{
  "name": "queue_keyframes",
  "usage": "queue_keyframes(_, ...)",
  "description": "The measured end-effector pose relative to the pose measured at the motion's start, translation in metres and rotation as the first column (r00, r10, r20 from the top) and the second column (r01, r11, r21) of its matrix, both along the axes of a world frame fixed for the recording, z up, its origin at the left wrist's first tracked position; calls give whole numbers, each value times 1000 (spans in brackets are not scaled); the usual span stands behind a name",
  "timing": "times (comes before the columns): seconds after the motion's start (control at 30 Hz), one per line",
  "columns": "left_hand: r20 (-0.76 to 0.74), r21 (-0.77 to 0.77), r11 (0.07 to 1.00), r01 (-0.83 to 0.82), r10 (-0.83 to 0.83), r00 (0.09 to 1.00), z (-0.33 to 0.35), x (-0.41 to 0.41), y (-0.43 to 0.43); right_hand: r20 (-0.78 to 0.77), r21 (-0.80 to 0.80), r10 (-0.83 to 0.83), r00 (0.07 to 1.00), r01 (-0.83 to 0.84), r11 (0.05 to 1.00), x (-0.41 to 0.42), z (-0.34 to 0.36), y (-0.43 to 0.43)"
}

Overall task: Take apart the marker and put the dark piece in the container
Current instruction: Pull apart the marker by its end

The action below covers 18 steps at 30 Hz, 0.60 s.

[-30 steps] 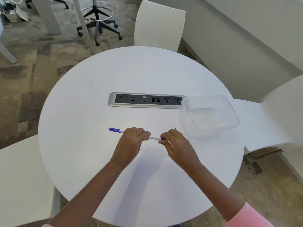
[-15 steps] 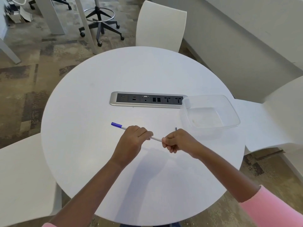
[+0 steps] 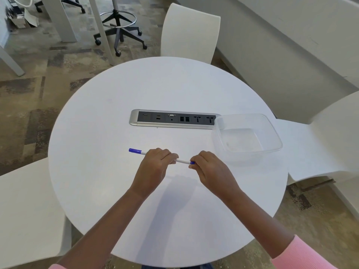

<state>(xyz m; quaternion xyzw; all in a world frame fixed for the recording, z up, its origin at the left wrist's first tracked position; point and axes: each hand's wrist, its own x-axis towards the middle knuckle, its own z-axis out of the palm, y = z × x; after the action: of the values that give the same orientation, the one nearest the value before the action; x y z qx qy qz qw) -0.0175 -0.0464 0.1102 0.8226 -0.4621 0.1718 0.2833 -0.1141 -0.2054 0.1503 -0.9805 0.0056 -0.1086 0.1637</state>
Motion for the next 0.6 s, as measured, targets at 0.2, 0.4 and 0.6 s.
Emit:
queue_keyframes(0.2,18,-55,998,9,-8,1000,-1,0,-1,-18,117,-16,1000,18,993,4,6,2)
queue_keyframes(0.4,42,-56,998,37,-35,999,7,1,0,-468,636,29,883,314,705,14,29,-6)
queue_keyframes(0.6,48,-61,997,54,-51,998,8,0,-2,-686,726,235,689,626,286,20,34,-19)
